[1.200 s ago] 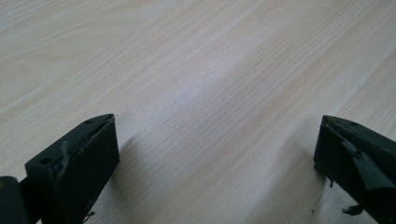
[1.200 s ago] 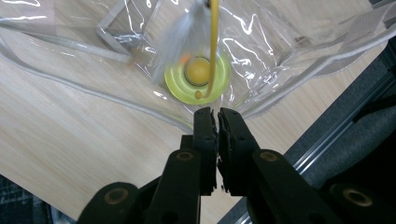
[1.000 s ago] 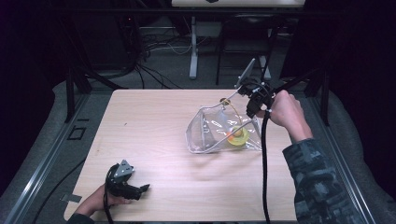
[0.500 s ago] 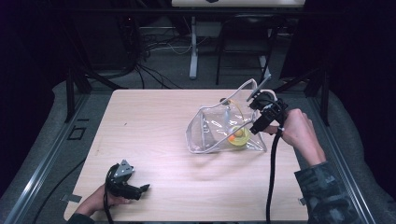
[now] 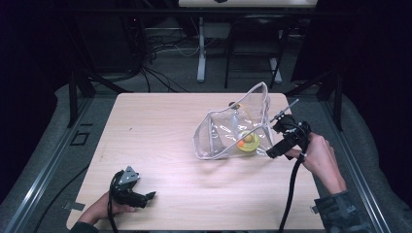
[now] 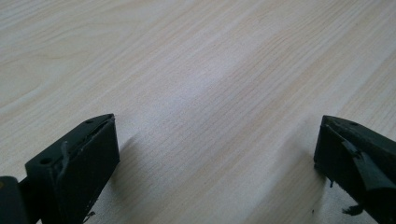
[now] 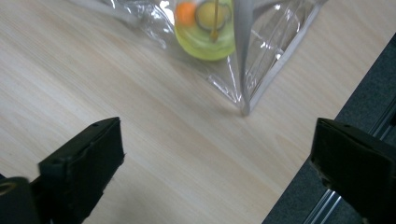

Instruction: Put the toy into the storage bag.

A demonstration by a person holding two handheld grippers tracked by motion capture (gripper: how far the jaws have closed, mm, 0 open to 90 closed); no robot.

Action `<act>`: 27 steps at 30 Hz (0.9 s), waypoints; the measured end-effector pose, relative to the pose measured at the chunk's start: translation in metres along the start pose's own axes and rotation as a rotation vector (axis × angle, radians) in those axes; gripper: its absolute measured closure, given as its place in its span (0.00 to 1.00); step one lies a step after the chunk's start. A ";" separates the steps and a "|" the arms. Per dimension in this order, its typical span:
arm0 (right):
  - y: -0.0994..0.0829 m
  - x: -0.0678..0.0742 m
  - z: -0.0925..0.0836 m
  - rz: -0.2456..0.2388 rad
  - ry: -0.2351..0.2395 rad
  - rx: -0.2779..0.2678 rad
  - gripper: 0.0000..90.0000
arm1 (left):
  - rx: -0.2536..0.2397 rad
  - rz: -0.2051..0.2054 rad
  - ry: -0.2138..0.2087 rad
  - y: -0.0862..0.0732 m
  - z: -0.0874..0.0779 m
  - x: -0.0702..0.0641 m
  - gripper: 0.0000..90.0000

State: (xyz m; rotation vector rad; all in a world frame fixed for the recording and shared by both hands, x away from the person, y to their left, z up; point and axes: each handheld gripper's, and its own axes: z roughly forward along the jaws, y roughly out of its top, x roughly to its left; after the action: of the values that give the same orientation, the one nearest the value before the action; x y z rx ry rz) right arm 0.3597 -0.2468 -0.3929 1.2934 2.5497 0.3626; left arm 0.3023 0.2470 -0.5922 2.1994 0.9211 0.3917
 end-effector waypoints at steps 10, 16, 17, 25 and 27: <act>-0.036 0.004 0.030 0.029 -0.005 0.016 0.00 | 0.000 0.000 0.000 0.000 0.000 0.000 0.00; -0.058 0.005 0.048 0.035 -0.005 0.044 0.00 | 0.000 0.000 0.000 0.000 0.000 0.000 0.00; -0.062 0.006 0.052 0.044 -0.001 0.049 0.00 | 0.000 0.000 0.000 0.000 0.000 0.000 0.00; -0.093 0.016 0.085 0.057 -0.019 0.073 0.00 | 0.000 0.000 0.000 0.000 0.000 0.000 0.00; -0.101 0.016 0.093 0.086 -0.027 0.050 0.00 | 0.000 0.000 0.000 0.000 0.000 0.000 0.00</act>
State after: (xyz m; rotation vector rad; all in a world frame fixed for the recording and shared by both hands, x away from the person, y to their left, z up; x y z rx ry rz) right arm 0.3065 -0.2815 -0.5151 1.4193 2.5009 0.2982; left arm 0.3023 0.2470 -0.5922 2.1993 0.9208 0.3919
